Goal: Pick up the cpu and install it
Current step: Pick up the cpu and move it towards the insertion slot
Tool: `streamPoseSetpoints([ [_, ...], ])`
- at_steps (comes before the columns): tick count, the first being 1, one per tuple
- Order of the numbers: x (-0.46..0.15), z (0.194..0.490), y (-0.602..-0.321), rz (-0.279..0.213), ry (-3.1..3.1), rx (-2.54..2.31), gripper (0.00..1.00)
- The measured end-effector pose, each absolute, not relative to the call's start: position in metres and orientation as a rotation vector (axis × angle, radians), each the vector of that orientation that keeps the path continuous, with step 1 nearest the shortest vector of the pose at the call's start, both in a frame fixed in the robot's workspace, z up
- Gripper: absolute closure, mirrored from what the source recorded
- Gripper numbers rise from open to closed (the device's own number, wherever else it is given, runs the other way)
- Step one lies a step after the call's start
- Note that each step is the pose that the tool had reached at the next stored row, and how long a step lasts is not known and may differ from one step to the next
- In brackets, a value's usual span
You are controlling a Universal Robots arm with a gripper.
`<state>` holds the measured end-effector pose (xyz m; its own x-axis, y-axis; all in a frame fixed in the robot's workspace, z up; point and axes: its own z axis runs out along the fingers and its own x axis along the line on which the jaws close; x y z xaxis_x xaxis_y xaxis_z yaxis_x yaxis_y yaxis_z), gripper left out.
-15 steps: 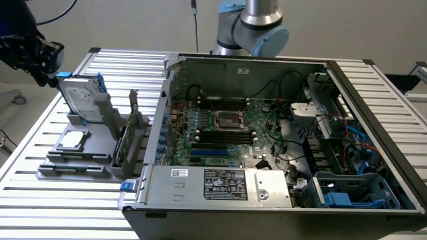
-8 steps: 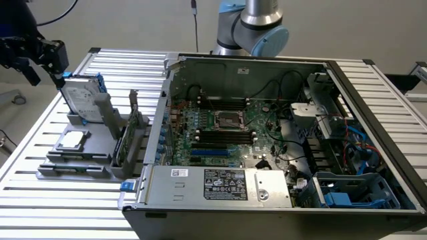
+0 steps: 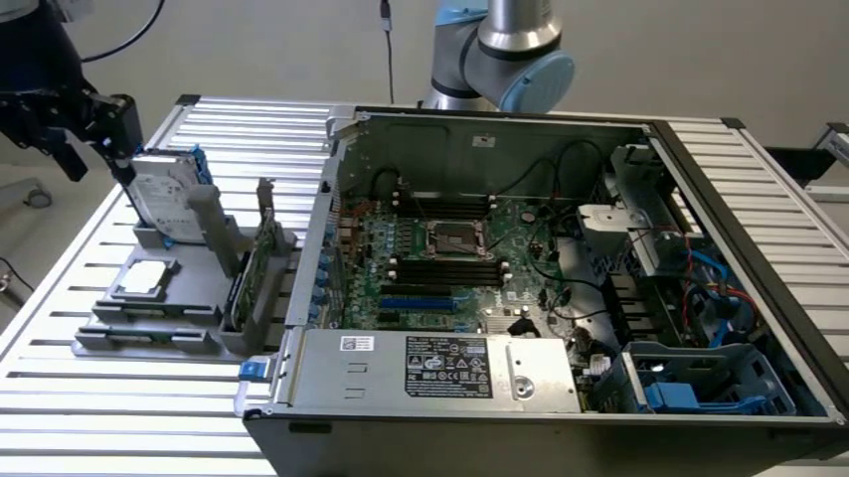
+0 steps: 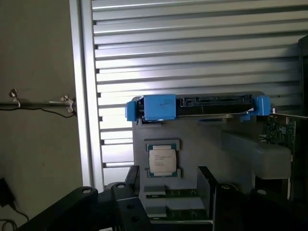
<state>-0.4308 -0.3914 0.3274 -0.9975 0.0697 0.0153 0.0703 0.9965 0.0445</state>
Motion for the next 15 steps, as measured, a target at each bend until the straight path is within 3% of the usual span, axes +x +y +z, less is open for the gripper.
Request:
streamPoseSetpoints([
  [15, -0.434, 0.3, -0.405, -0.07, -3.124, -0.109, 0.4],
])
